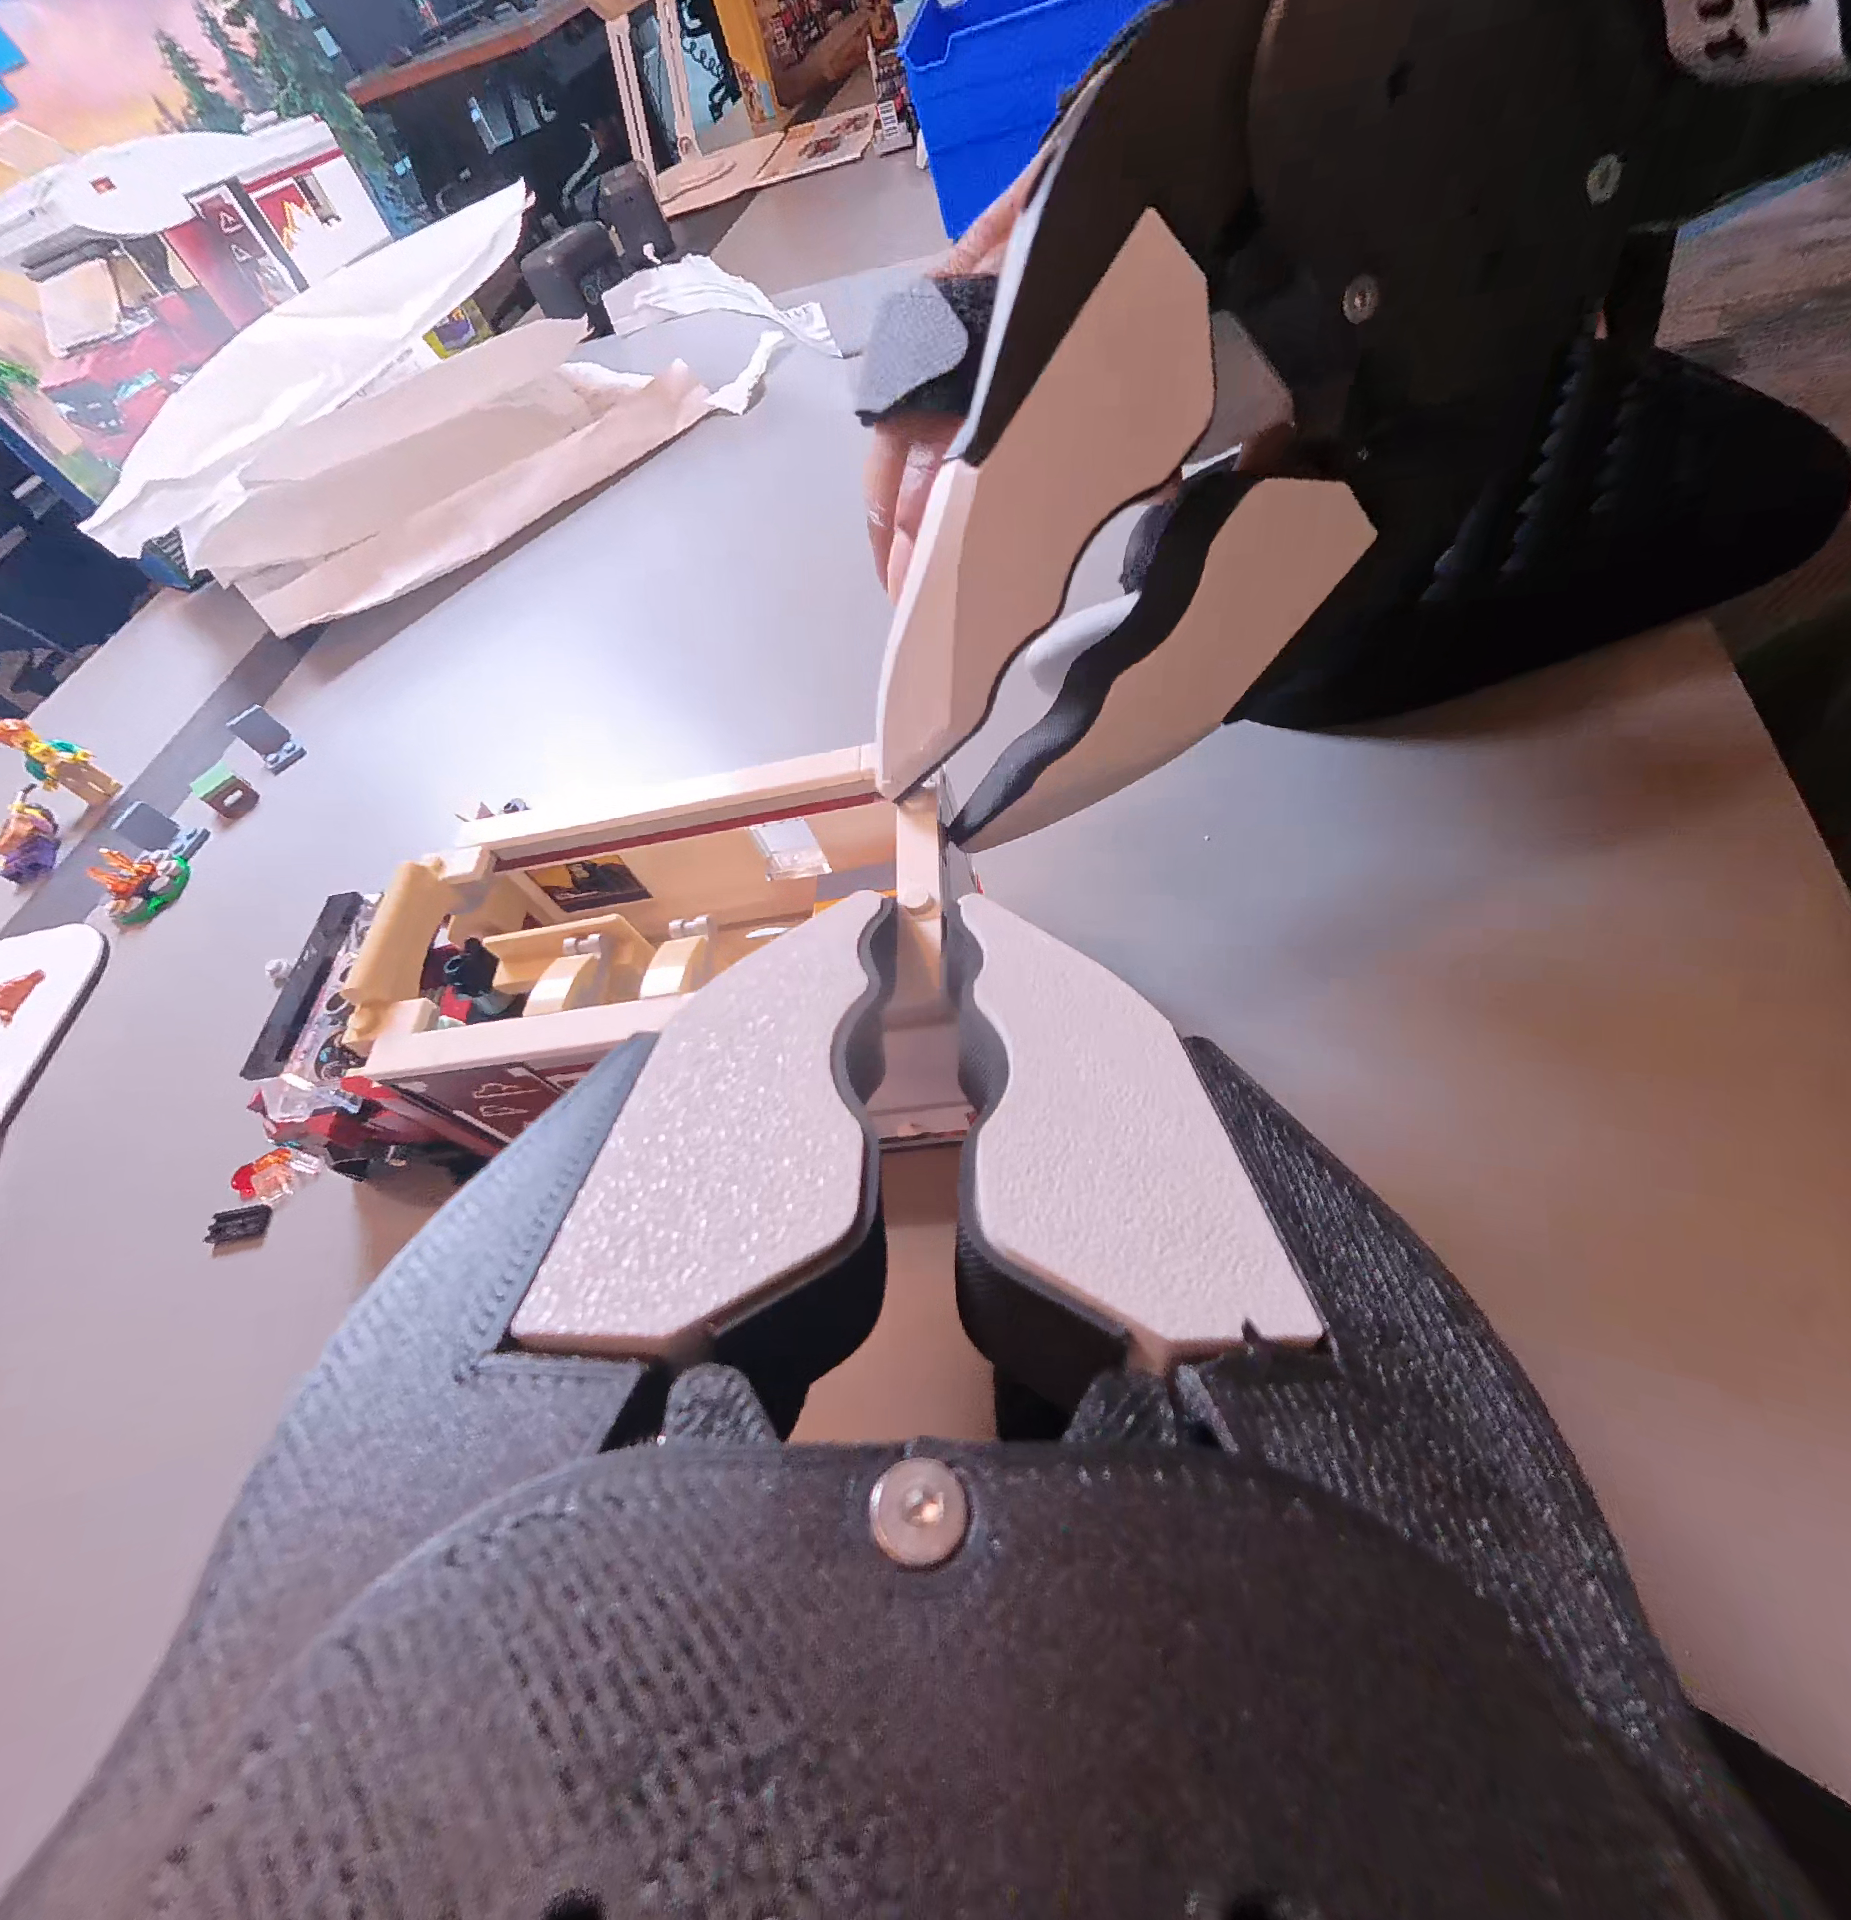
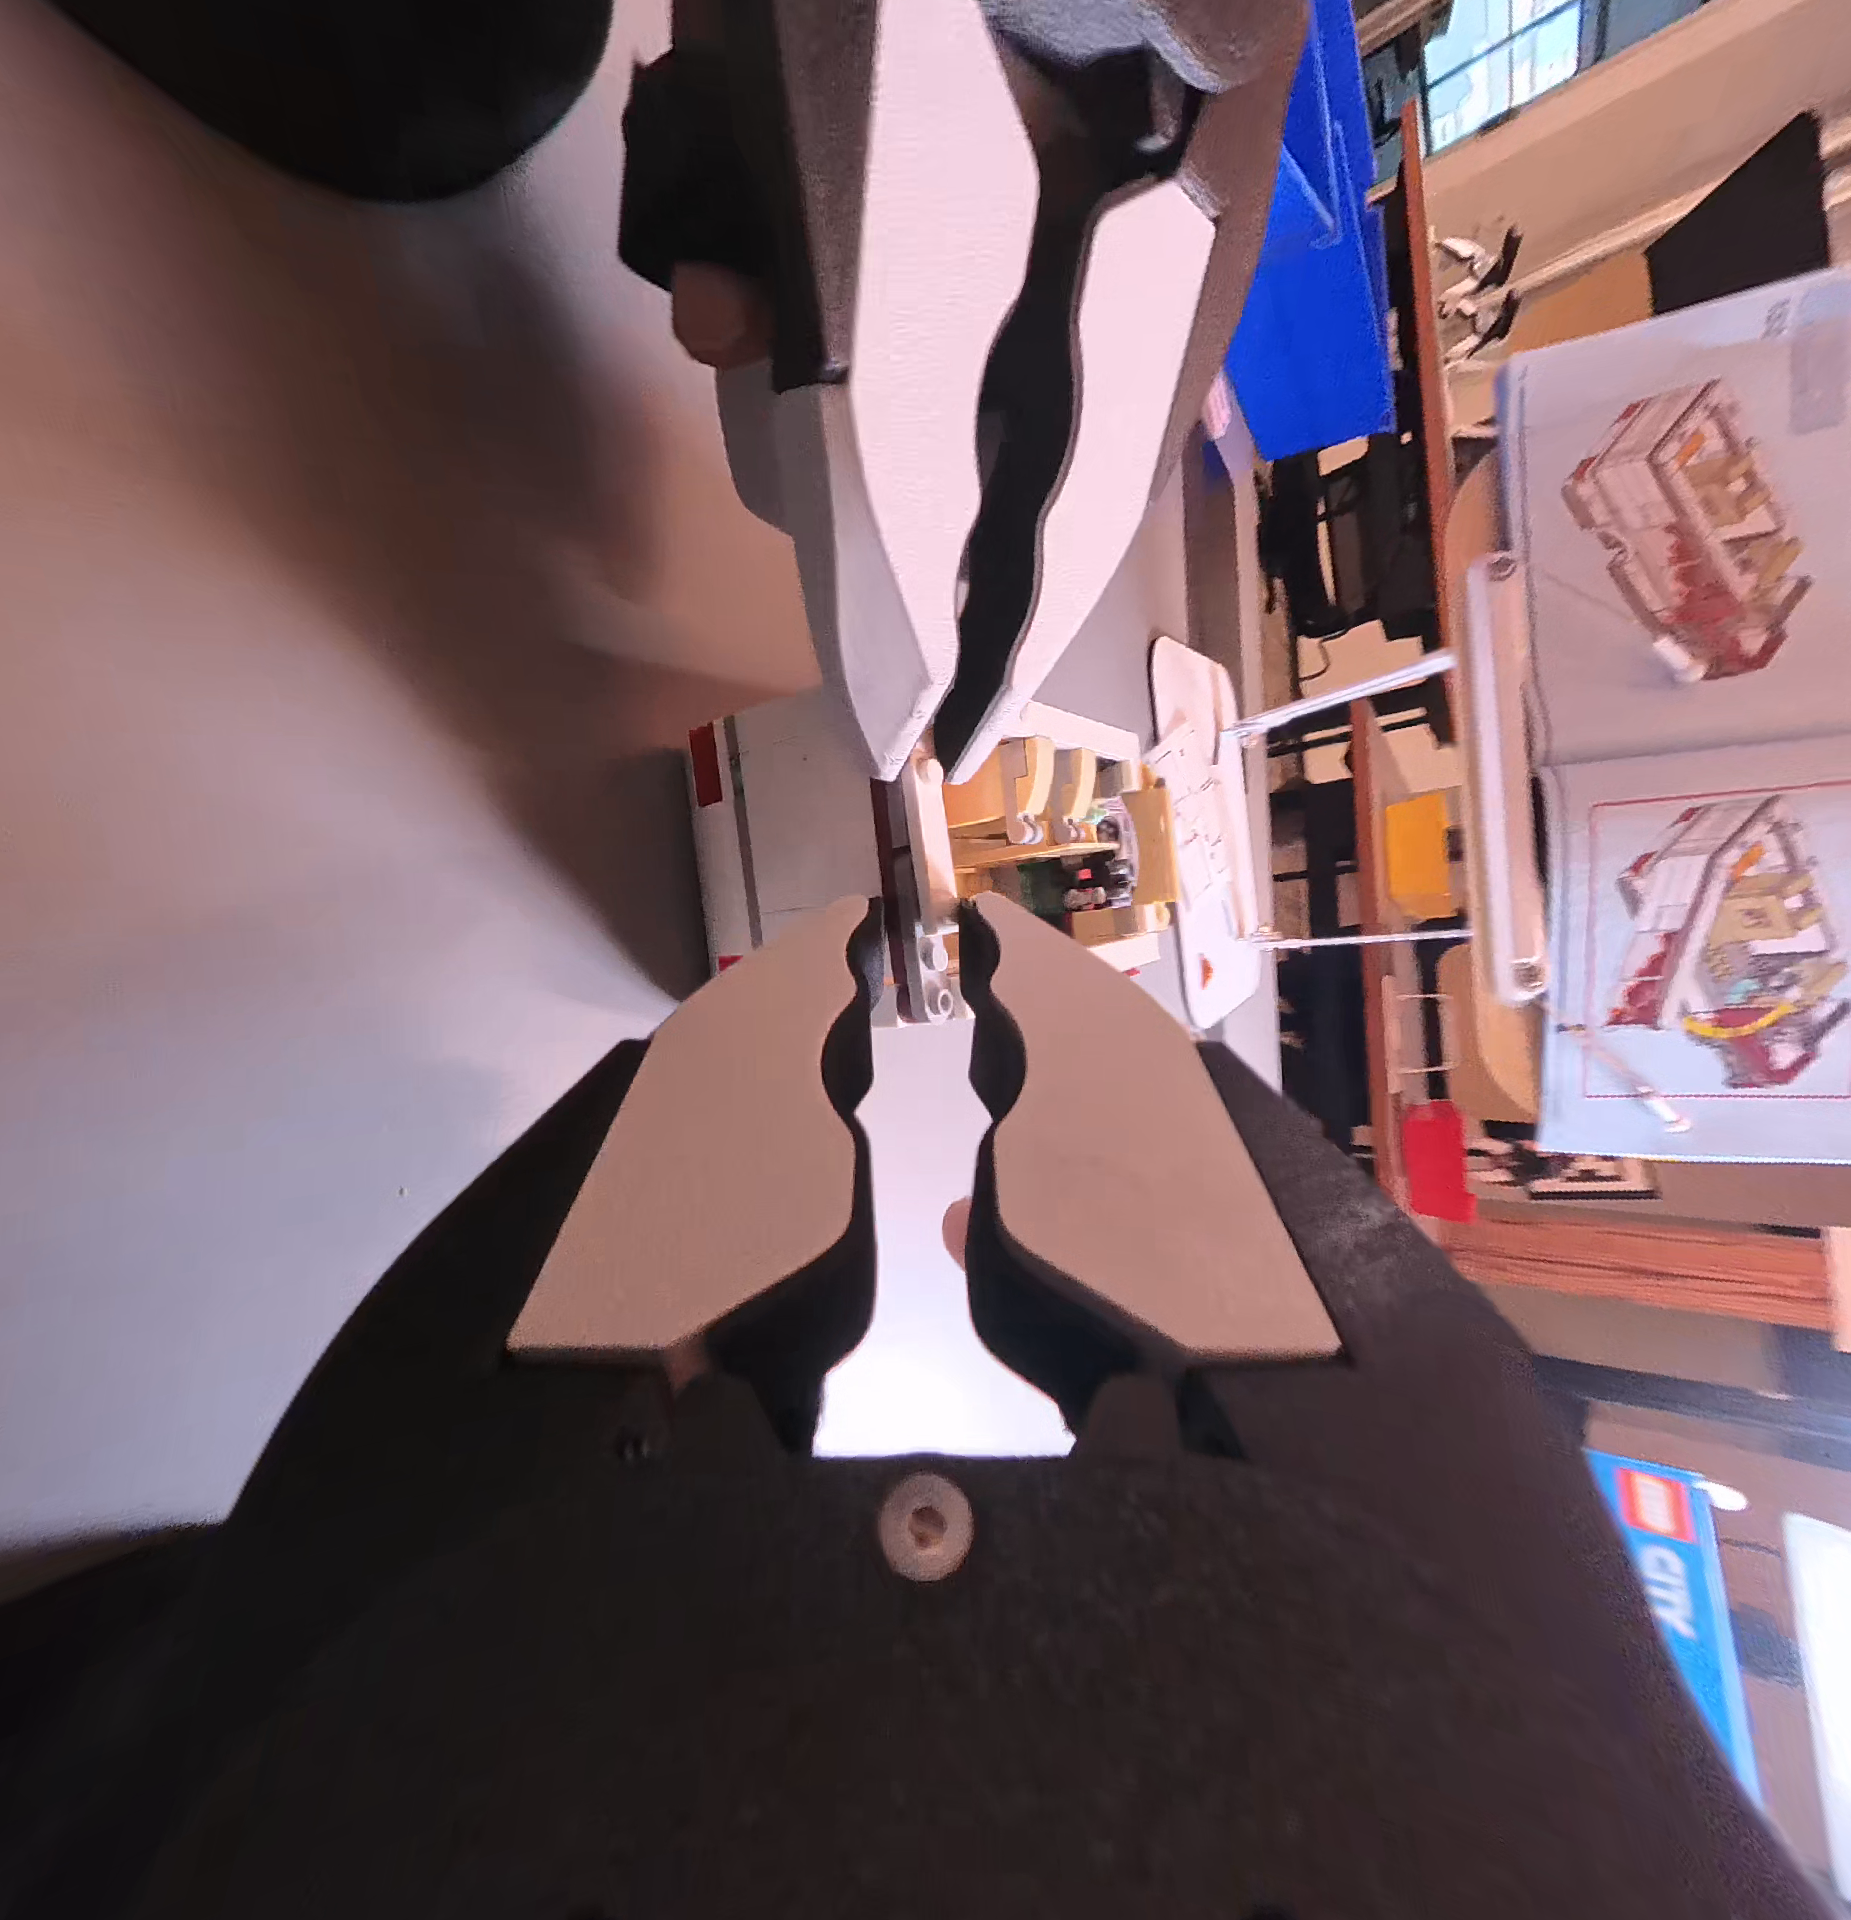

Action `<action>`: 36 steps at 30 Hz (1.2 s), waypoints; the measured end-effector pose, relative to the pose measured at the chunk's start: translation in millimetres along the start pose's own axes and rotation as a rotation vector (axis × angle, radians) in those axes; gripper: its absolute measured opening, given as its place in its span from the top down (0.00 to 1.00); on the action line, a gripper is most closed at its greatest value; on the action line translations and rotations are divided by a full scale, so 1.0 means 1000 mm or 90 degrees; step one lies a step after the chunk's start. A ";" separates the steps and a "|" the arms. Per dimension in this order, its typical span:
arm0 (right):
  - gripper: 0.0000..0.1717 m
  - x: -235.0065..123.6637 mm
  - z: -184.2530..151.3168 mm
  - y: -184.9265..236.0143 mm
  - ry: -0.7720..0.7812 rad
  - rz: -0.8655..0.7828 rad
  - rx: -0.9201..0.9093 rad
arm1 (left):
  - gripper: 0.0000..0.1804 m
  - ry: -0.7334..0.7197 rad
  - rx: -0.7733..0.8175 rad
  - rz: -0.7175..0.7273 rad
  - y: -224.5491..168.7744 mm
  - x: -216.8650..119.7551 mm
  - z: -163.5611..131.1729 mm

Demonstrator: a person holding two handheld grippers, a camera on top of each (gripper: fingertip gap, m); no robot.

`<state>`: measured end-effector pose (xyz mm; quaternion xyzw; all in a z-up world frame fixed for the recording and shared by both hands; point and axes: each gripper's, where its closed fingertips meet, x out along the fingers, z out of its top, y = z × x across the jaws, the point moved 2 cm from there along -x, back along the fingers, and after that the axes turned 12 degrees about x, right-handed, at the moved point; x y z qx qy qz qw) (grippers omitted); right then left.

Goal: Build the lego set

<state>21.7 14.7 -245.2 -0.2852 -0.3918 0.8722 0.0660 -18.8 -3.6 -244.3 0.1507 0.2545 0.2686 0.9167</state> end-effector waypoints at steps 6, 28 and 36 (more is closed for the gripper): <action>0.92 0.000 -0.001 0.002 0.000 -0.027 -0.032 | 0.95 -0.004 -0.020 -0.009 0.000 0.000 0.000; 0.84 -0.011 0.018 -0.007 -0.100 0.152 0.345 | 0.95 -0.028 -0.004 -0.025 0.002 -0.008 -0.004; 0.84 -0.023 -0.059 -0.012 0.001 0.191 0.419 | 0.94 -0.017 0.033 -0.024 0.004 -0.014 -0.008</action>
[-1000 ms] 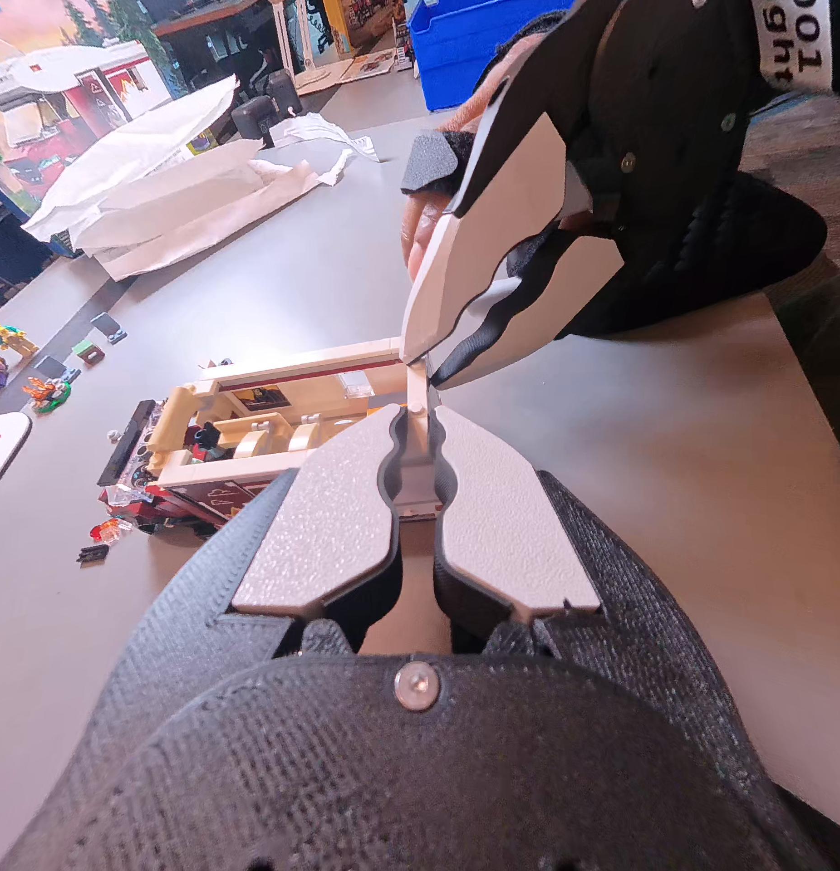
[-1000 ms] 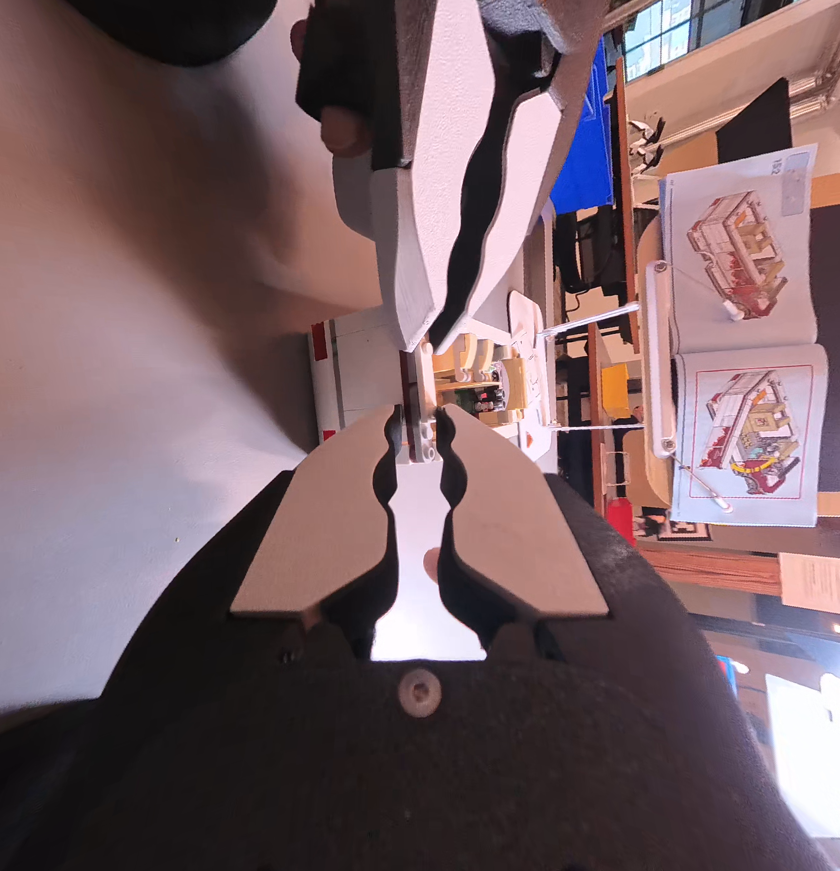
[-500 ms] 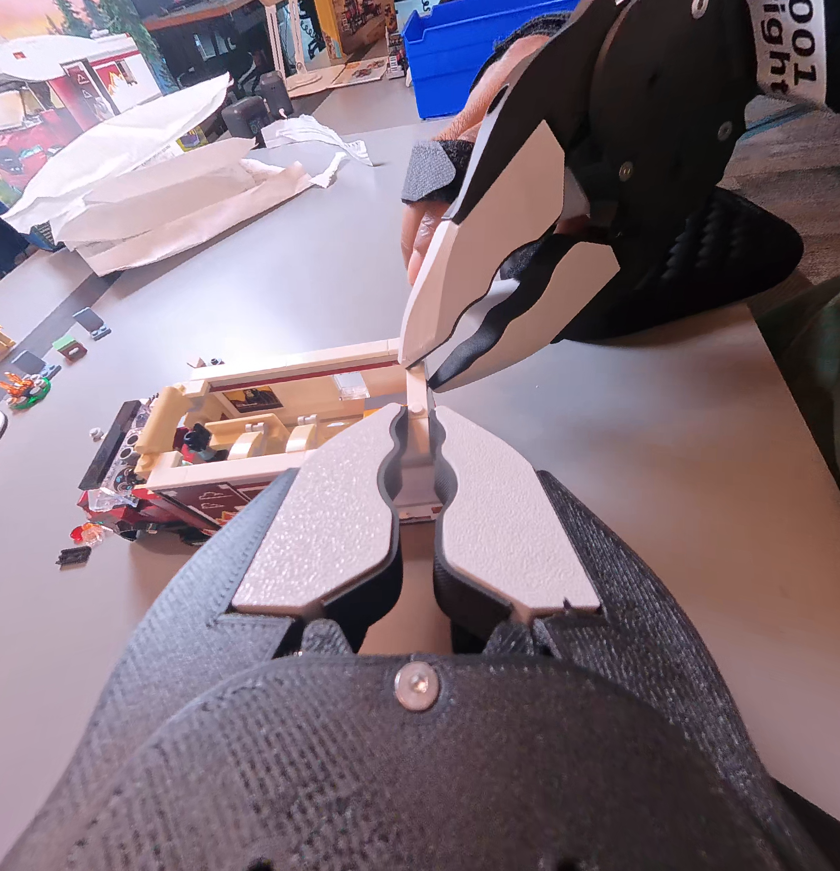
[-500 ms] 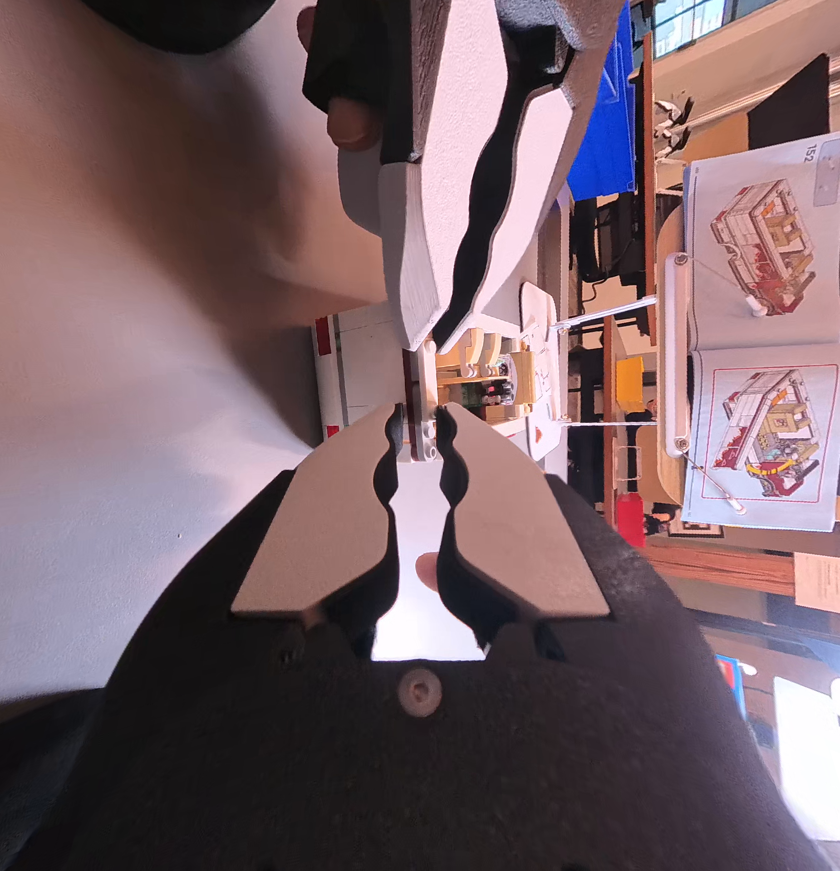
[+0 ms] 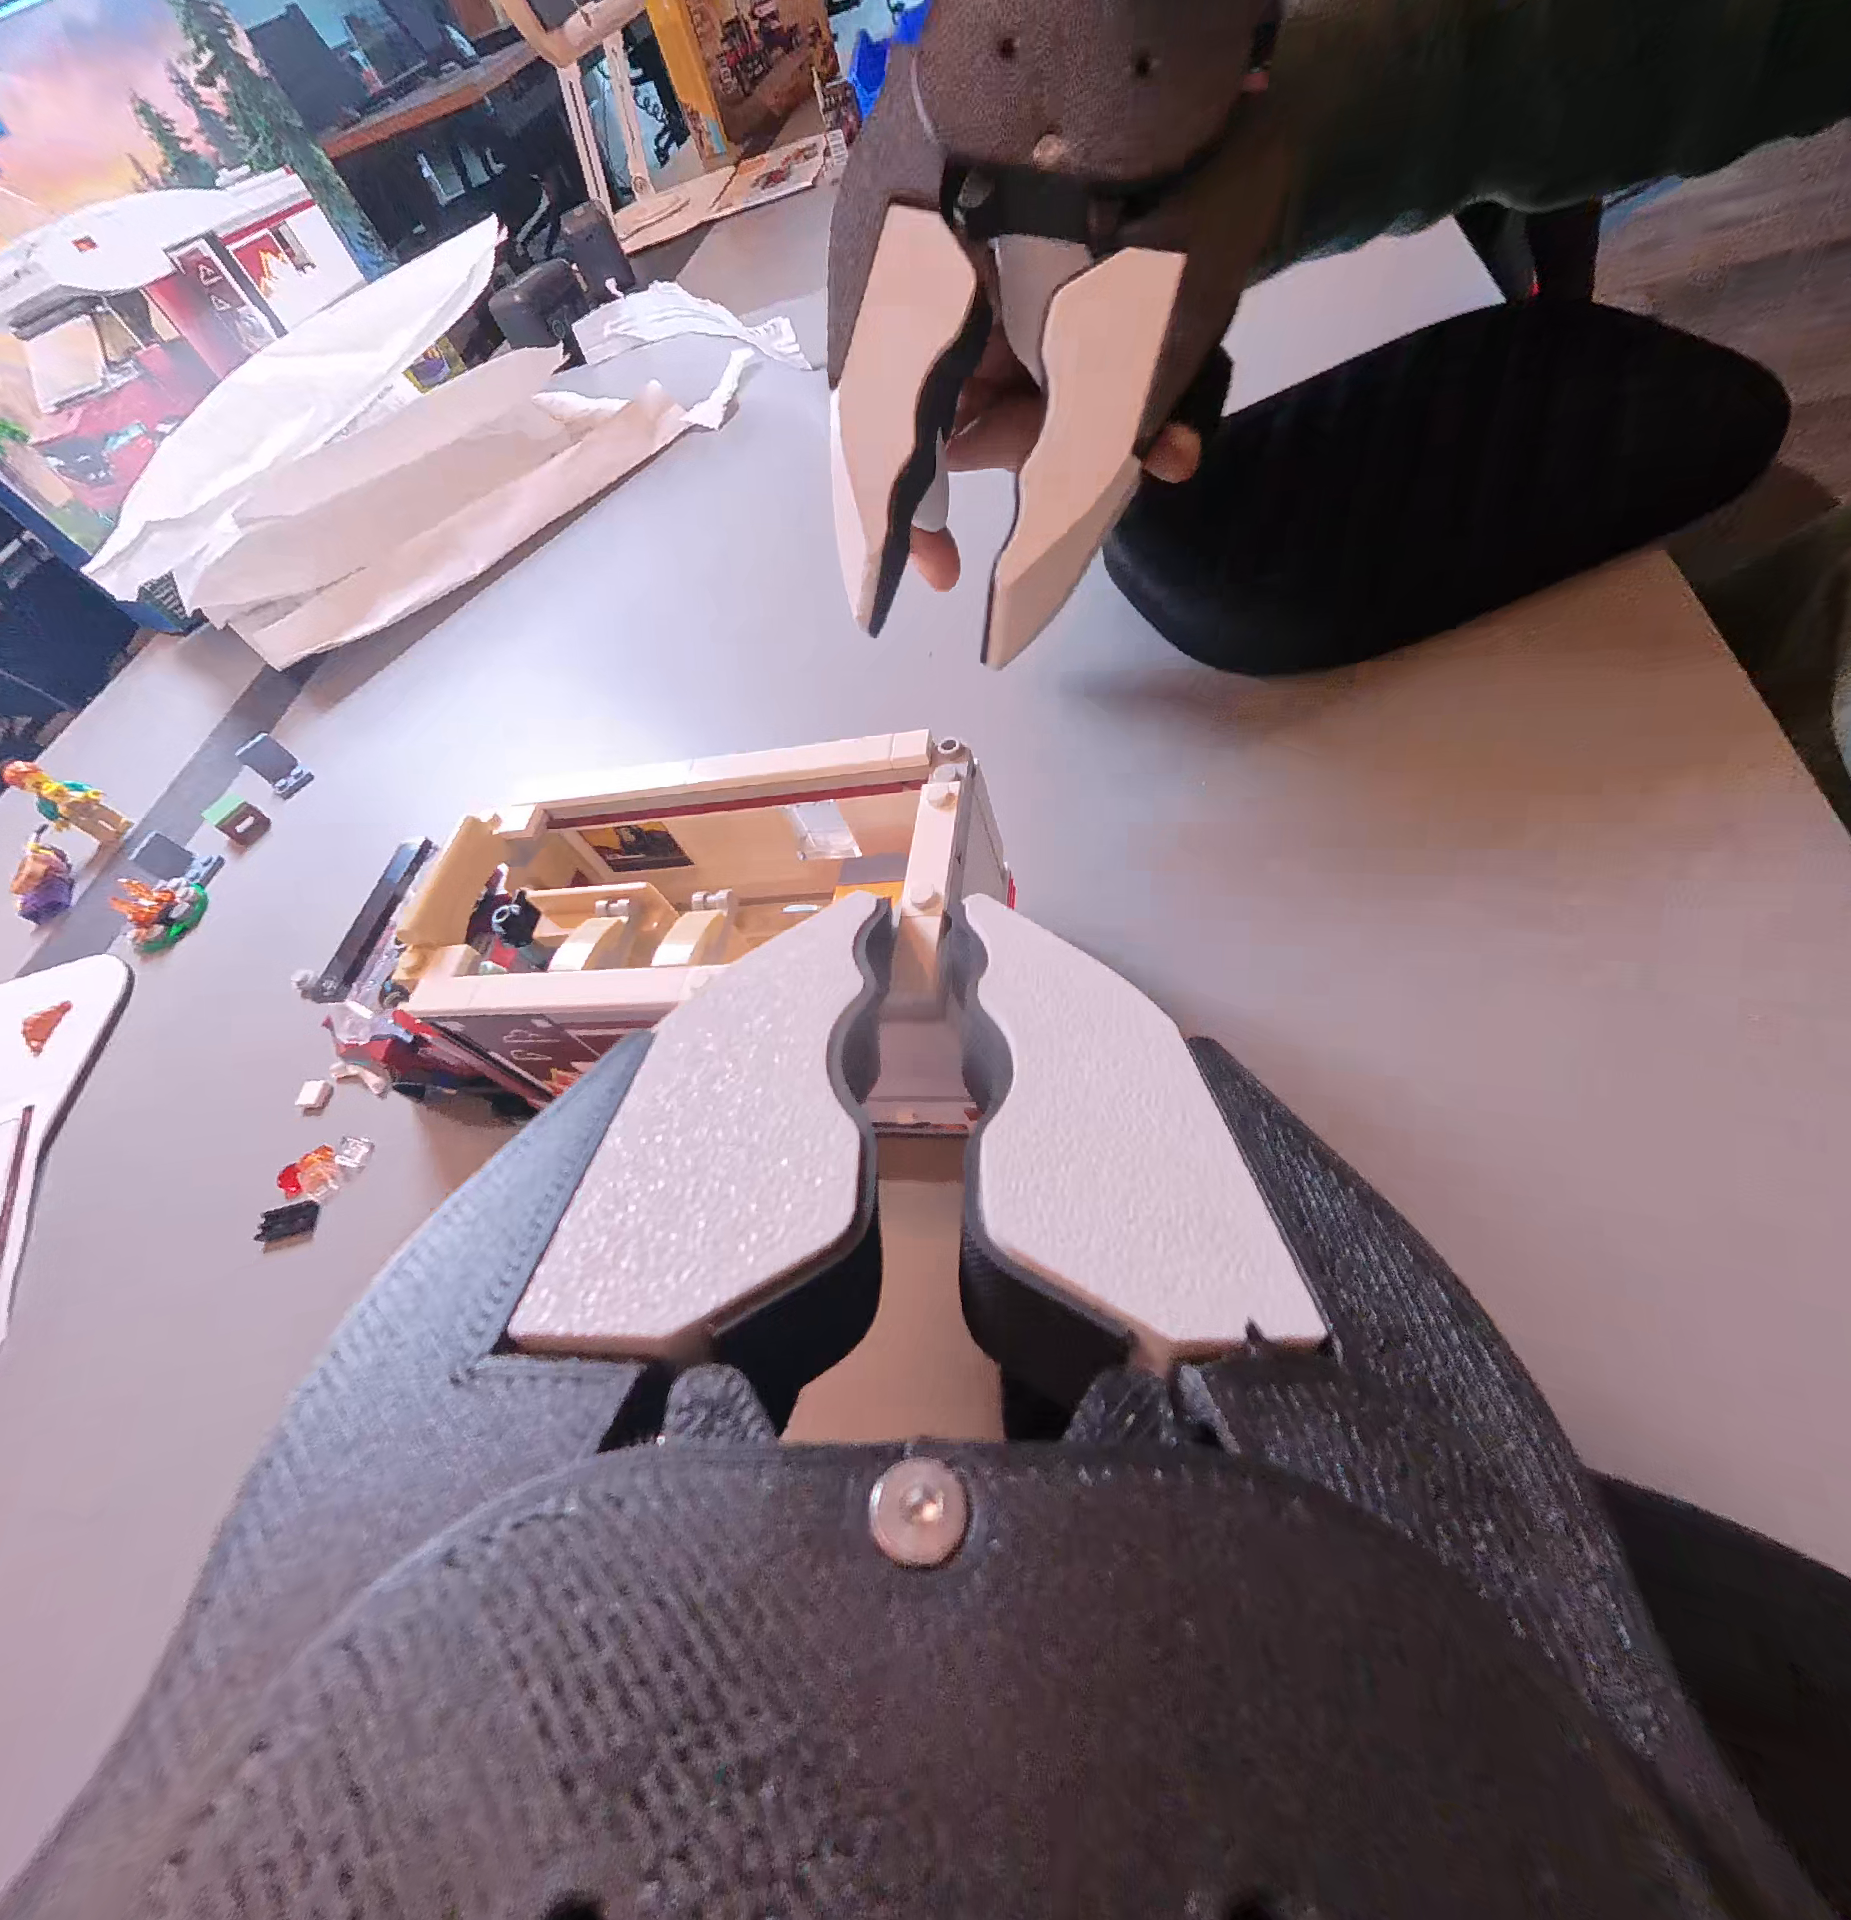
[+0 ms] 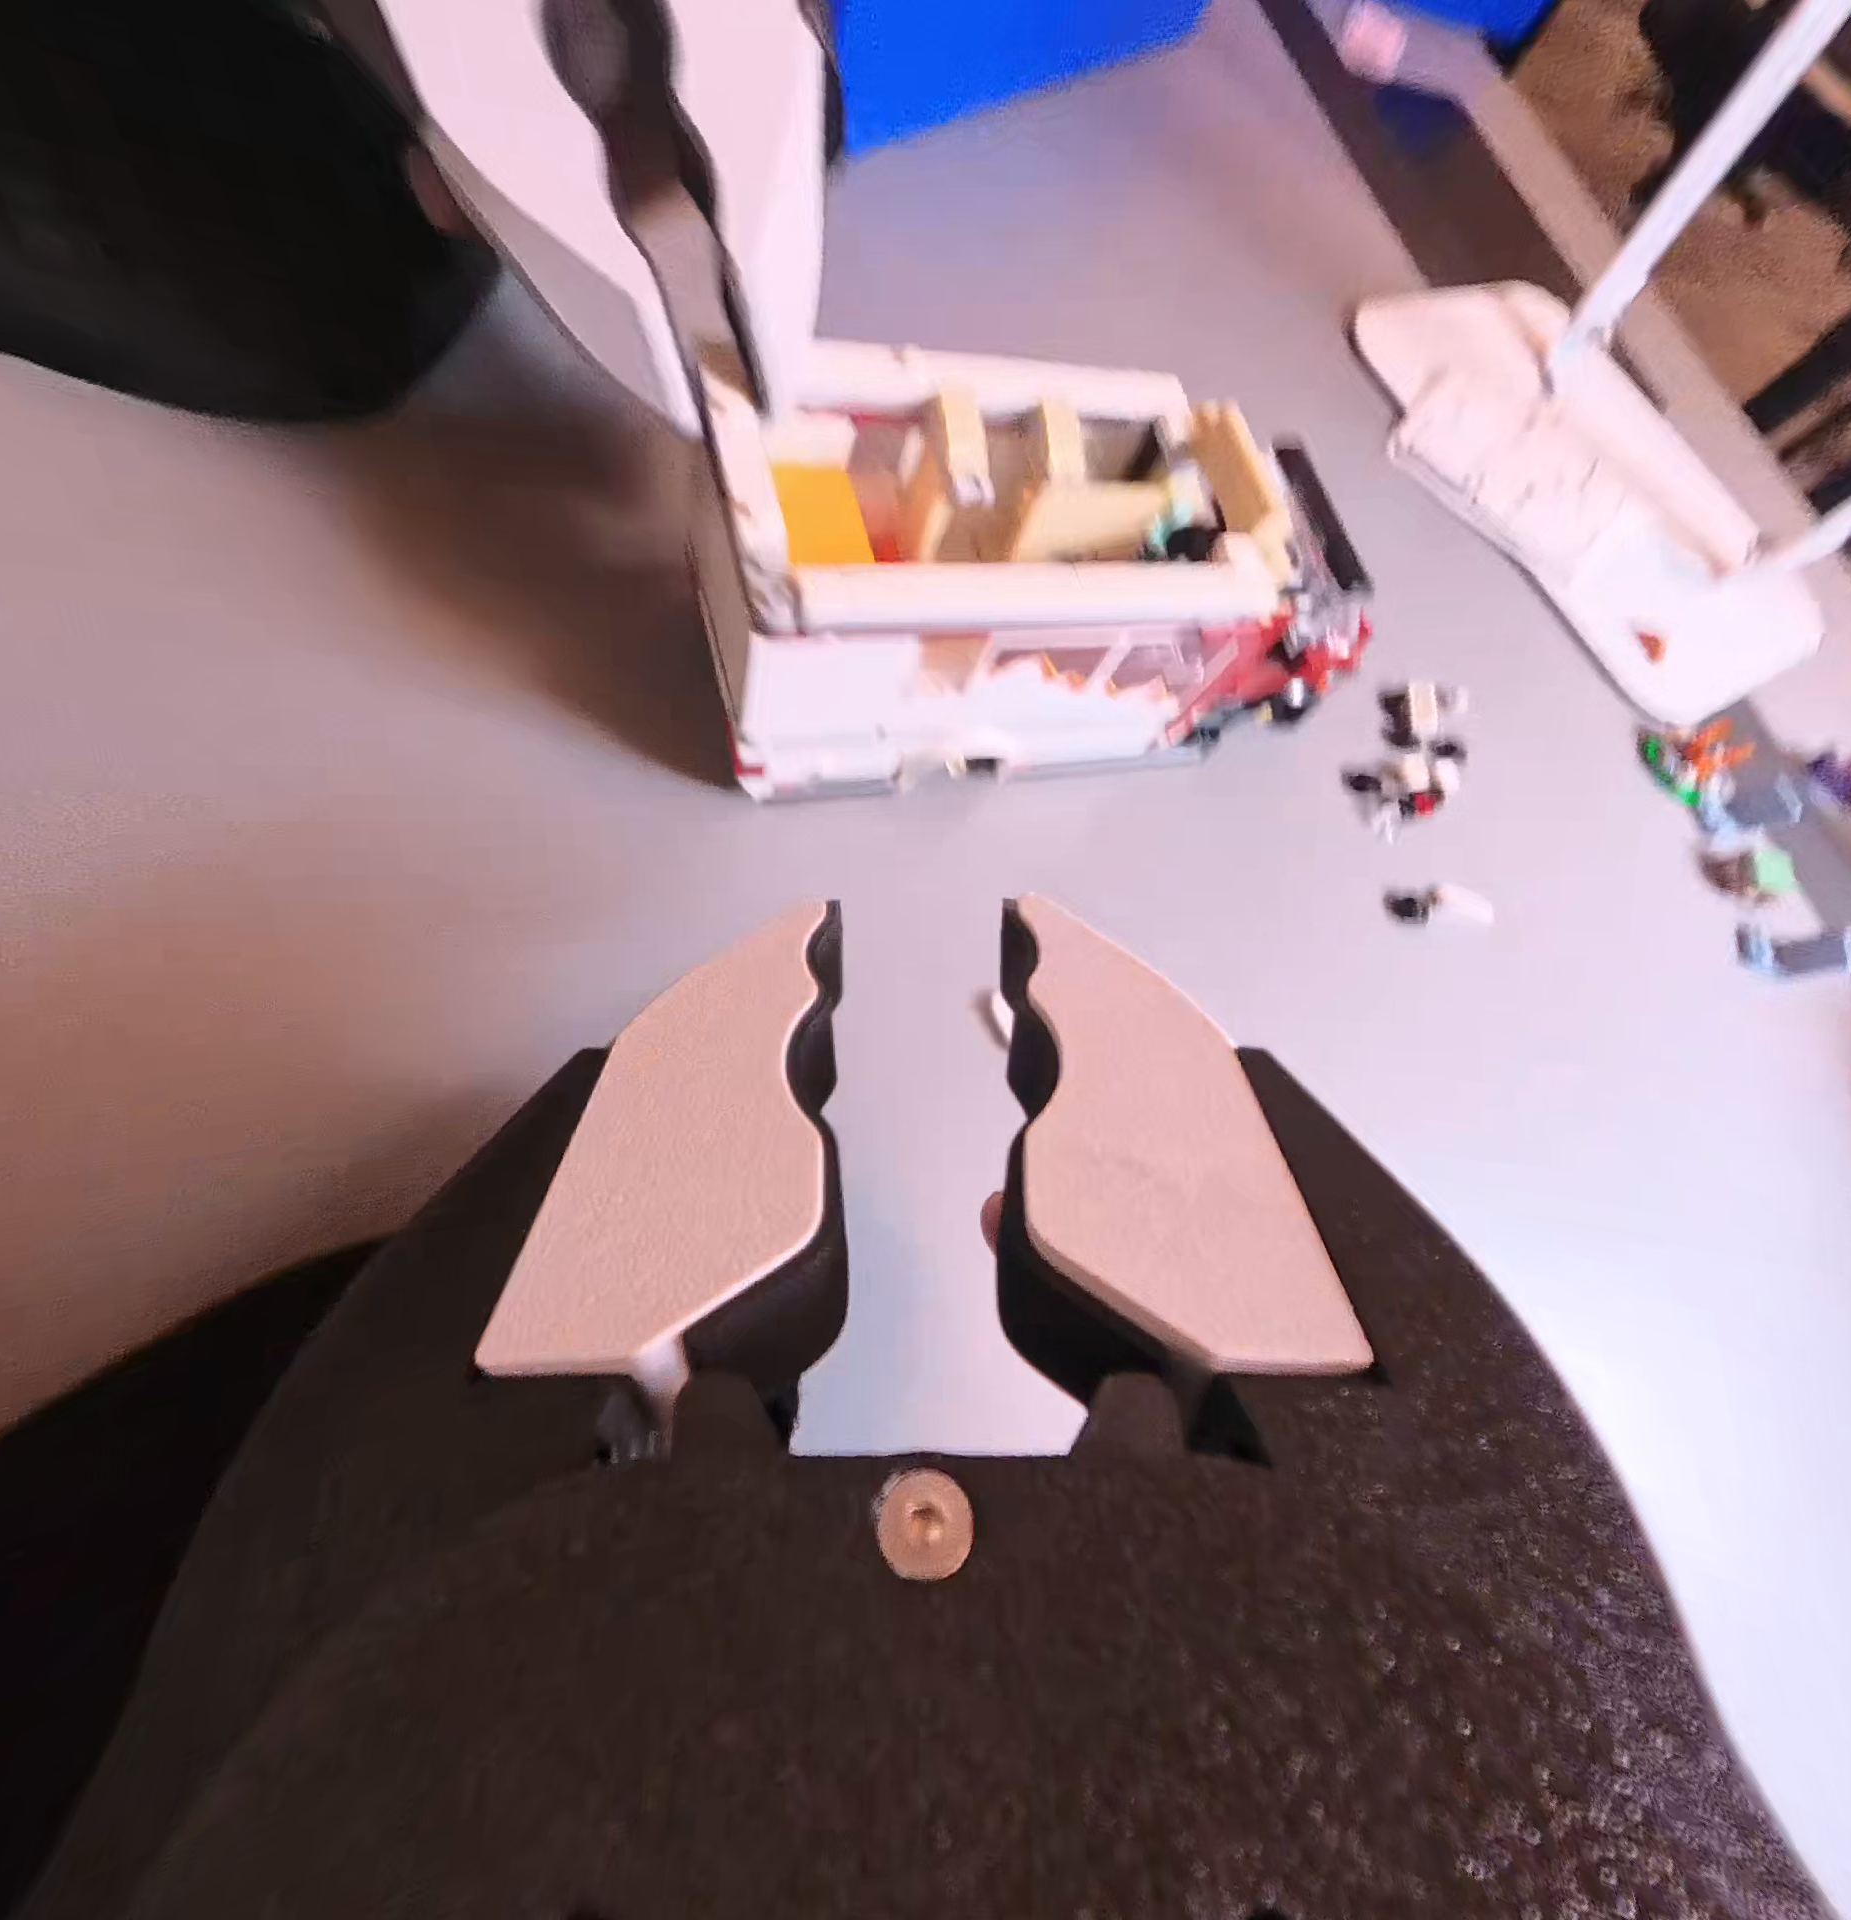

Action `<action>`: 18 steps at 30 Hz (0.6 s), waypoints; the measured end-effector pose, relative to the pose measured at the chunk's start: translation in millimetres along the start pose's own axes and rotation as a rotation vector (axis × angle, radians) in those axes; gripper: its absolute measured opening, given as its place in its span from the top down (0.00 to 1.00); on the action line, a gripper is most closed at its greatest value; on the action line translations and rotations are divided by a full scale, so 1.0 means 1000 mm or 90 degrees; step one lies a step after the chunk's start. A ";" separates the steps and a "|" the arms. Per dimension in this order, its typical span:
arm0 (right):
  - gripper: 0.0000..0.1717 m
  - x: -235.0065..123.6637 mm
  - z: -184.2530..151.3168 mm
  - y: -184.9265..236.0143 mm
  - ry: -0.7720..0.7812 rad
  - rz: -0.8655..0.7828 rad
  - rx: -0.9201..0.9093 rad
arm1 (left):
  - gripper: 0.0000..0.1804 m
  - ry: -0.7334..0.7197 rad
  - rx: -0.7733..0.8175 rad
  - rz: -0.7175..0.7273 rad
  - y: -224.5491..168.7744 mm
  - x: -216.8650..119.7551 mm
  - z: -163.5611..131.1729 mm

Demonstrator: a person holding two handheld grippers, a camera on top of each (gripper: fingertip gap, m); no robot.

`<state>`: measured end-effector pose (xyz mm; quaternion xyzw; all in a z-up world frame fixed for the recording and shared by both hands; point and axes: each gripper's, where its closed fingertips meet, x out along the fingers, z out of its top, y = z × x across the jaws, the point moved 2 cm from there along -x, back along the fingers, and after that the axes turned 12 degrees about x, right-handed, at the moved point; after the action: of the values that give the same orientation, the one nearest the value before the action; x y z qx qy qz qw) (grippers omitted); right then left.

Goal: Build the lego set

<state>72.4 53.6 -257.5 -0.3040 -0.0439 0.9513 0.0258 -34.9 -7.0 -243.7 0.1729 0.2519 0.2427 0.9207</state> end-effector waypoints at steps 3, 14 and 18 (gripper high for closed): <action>0.86 -0.003 -0.021 -0.016 0.042 0.000 0.035 | 0.94 -0.004 0.003 -0.012 0.000 -0.004 0.003; 0.88 0.028 -0.033 -0.035 0.214 0.151 0.032 | 0.94 0.039 0.005 -0.015 0.000 0.010 0.003; 0.89 0.032 -0.034 -0.034 0.264 0.189 0.022 | 0.94 0.033 -0.005 -0.024 0.000 0.008 0.002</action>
<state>66.2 91.9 -300.1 -0.4950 0.0238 0.8627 -0.1005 -28.1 -3.2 -245.4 0.1577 0.2782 0.2306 0.9190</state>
